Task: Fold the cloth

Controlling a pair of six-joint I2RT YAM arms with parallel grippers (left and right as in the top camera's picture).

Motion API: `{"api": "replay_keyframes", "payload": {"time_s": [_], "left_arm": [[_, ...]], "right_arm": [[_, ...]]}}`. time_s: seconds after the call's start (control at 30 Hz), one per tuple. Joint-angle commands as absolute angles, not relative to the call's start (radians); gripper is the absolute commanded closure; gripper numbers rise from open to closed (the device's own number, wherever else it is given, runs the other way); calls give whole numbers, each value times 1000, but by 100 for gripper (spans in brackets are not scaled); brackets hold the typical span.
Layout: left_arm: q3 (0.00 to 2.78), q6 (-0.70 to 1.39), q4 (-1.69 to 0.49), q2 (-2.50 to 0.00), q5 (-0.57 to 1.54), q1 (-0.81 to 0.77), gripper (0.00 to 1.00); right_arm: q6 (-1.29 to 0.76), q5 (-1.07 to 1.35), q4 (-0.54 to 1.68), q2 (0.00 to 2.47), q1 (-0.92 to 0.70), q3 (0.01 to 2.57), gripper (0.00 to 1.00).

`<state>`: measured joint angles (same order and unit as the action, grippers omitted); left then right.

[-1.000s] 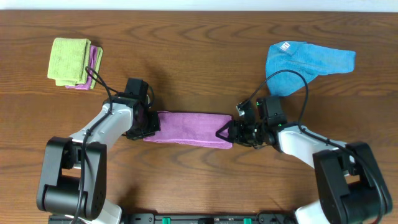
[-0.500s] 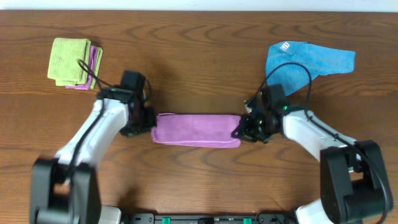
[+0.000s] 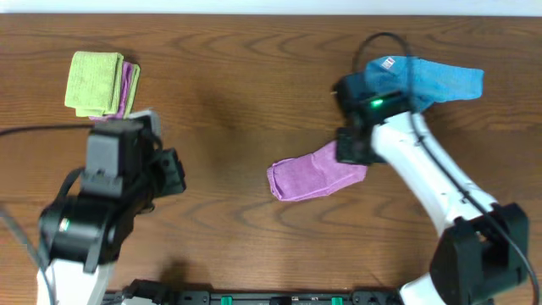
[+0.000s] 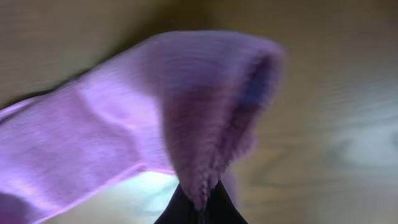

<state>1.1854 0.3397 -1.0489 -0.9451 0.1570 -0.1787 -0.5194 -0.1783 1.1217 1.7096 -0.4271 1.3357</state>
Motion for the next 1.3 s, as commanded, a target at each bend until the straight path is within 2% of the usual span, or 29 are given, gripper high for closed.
{"api": "replay_keyframes", "payload": {"time_s": [0.0, 0.4, 0.87, 1.0, 1.03, 1.07, 1.1, 1.13, 1.17, 1.2, 1.23, 1.27], "left_arm": [[1195, 337, -1071, -888, 151, -175, 94], [1195, 338, -1148, -842, 162, -175, 94], [1195, 337, -1157, -842, 162, -175, 94], [1195, 337, -1163, -842, 162, -175, 91], [1195, 337, -1164, -842, 161, -175, 91], [1194, 337, -1163, -842, 161, -175, 90], [1194, 337, -1163, -842, 160, -175, 90], [1194, 336, -1163, -842, 157, -175, 87], [1194, 336, -1163, -842, 152, -175, 79], [1194, 337, -1163, -842, 148, -175, 75], [1194, 336, -1163, -843, 145, -175, 75], [1194, 336, -1162, -843, 145, -175, 75]], "right_arm": [[-577, -228, 1097, 1763, -538, 1345, 99], [-609, -174, 1002, 1879, -734, 1348, 99], [-598, -121, 989, 1879, -818, 1348, 99], [-598, -66, 963, 1880, -820, 1347, 98], [-598, -43, 952, 1880, -820, 1346, 94], [-598, -19, 942, 1880, -820, 1346, 78], [-598, 9, 936, 1880, -820, 1346, 55], [-598, 49, 930, 1880, -820, 1346, 44], [-597, 89, 926, 1880, -820, 1346, 35], [-597, 120, 924, 1880, -820, 1346, 27], [-592, 152, 923, 1879, -818, 1348, 28], [-579, 173, 923, 1877, -817, 1349, 35]]}}
